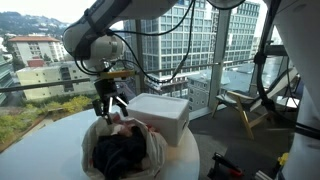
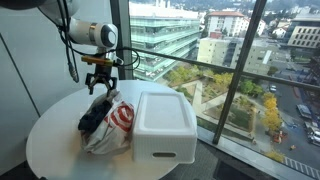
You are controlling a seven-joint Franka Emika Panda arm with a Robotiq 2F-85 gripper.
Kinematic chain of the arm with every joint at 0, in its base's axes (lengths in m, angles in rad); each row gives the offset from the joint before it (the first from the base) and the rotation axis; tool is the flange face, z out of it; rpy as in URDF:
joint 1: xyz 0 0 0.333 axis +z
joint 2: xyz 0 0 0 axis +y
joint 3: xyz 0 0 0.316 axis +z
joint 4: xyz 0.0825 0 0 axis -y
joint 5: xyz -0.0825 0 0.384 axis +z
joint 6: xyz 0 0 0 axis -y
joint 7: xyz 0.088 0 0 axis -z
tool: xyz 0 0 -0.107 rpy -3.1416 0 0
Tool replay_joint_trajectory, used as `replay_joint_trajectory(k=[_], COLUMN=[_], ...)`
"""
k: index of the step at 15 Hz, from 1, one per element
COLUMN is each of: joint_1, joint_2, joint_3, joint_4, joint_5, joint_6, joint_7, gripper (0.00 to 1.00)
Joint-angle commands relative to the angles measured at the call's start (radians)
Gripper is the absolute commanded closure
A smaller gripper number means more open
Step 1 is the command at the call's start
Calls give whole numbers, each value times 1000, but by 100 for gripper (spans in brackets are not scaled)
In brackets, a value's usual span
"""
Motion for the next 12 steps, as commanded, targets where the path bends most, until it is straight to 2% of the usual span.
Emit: replay_joint_trajectory(k=[1, 5, 6, 7, 8, 12], joint_1=[-23, -26, -15, 0, -5, 1], joint_2=[-16, 36, 39, 41, 51, 60], joint_3=[47, 95, 95, 89, 83, 92], joint_4=[-73, -106, -115, -111, -100, -109], joint_5=[84, 158, 141, 112, 121, 117], joint_6=[103, 159, 185, 232, 176, 215], joint_7=[-153, -326, -344, -335, -298, -321], gripper=[0, 0, 1, 0, 0, 0])
